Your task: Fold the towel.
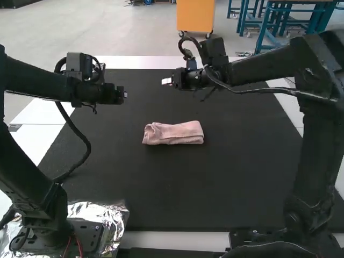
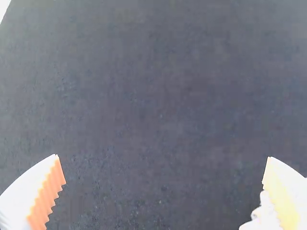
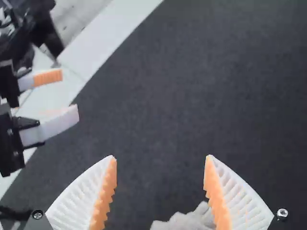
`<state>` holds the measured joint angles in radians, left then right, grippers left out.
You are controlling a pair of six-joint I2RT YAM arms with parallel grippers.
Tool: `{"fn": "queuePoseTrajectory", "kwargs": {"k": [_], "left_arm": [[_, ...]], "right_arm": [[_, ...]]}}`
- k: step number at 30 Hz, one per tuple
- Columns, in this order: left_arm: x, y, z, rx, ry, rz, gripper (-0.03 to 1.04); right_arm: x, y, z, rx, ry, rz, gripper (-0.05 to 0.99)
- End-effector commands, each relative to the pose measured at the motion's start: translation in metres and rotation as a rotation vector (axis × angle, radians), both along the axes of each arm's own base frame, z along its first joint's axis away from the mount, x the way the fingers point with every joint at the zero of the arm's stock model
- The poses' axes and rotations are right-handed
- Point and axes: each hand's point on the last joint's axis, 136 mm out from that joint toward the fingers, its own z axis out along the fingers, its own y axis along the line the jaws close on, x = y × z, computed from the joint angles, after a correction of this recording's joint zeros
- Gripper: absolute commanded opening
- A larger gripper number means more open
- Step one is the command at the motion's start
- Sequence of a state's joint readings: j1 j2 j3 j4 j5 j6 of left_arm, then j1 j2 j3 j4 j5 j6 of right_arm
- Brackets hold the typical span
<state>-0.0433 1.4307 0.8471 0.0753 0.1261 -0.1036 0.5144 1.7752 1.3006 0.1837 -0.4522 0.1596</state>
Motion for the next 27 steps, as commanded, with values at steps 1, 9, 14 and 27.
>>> {"fn": "queuePoseTrajectory", "kwargs": {"k": [1, 9, 14, 27], "left_arm": [[0.002, -0.008, 0.070, -0.012, -0.150, -0.012, 0.97], [-0.041, -0.010, 0.165, 0.007, -0.378, -0.013, 0.97], [-0.086, 0.002, 0.222, 0.017, -0.527, 0.011, 0.97], [-0.262, 0.042, 0.333, 0.039, -1.018, 0.182, 0.97]], "right_arm": [[0.004, -0.042, 0.087, 0.061, -0.145, -0.128, 0.87], [-0.048, -0.138, 0.186, 0.135, -0.347, -0.309, 0.92], [-0.105, -0.197, 0.224, 0.186, -0.457, -0.413, 0.92], [-0.291, -0.259, 0.252, 0.340, -0.733, -0.526, 0.92]]}}
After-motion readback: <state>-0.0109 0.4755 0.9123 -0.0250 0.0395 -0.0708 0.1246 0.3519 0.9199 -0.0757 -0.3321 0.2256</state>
